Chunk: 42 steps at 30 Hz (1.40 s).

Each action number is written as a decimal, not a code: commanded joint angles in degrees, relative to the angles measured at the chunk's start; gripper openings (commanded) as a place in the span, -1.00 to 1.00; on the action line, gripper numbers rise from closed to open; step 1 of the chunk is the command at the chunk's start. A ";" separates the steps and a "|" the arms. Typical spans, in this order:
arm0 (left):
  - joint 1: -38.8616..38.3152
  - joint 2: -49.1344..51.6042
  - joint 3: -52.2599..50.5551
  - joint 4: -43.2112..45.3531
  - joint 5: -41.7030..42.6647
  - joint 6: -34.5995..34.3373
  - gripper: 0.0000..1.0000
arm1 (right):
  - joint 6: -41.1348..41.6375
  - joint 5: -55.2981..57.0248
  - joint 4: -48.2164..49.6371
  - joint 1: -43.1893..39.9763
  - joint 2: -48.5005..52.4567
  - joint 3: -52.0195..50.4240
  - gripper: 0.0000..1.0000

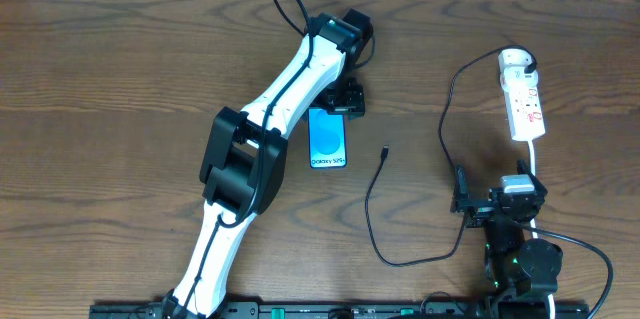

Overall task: Plug charger to phone and switch on socket
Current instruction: 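Lower the left gripper and close it on the smartphone's top edge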

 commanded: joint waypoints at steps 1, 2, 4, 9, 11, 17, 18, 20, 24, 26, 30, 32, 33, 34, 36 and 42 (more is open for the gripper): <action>0.09 0.68 -0.04 0.55 -0.72 -0.94 0.81 | -0.61 0.24 -0.24 0.57 -0.15 -0.02 0.99; 0.09 0.68 -0.04 0.66 -0.72 -0.94 0.81 | -0.61 0.24 -0.24 0.57 -0.15 -0.02 0.99; 0.09 0.68 -0.07 0.90 -0.74 -0.94 0.81 | -0.61 0.24 -0.24 0.57 -0.15 -0.02 0.98; 0.09 0.68 -0.13 1.53 -0.76 -0.94 0.81 | -0.61 0.22 -0.24 0.57 -0.15 -0.02 0.99; 0.09 0.68 -0.48 1.95 -0.81 -1.27 0.81 | -0.61 0.22 -0.24 0.57 -0.15 -0.02 0.99; 0.09 0.68 -3.06 3.50 -1.40 -4.35 0.81 | -0.61 0.24 -0.24 0.57 -0.15 -0.02 0.98; 0.09 0.68 -3.58 4.11 -1.40 -4.35 0.81 | -0.61 0.24 -0.24 0.57 -0.15 -0.02 0.98; 0.09 0.68 -4.33 5.03 -1.38 -4.35 0.81 | -0.61 0.24 -0.24 0.57 -0.15 -0.02 0.99; 0.09 0.68 -5.75 6.75 -1.38 -4.35 0.81 | -0.61 0.24 -0.24 0.57 -0.15 -0.02 0.99; 0.09 0.68 -6.47 7.37 -1.38 -4.35 0.81 | -0.61 0.24 -0.24 0.57 -0.15 -0.02 0.99; 0.09 0.68 -8.39 8.94 -1.40 -4.35 0.81 | -0.61 0.24 -0.24 0.57 -0.15 -0.02 0.99; 0.09 0.68 -9.22 9.84 -1.40 -4.35 0.81 | -0.61 0.24 -0.26 0.57 -0.15 -0.02 0.99; 0.09 0.68 -9.57 10.21 -1.51 -4.33 0.81 | -0.61 0.24 -0.26 0.57 -0.15 -0.02 0.99; 0.09 0.68 -9.99 10.62 -1.88 -4.35 0.81 | -0.59 0.22 -0.24 0.57 -0.15 -0.02 0.99; 0.09 0.68 -11.02 11.45 -3.50 -4.35 0.81 | -0.61 0.24 -0.24 0.57 -0.15 -0.02 0.99; 0.02 0.68 -13.38 13.00 -3.89 -6.40 0.81 | -0.61 0.24 -0.24 0.57 -0.11 -0.02 0.99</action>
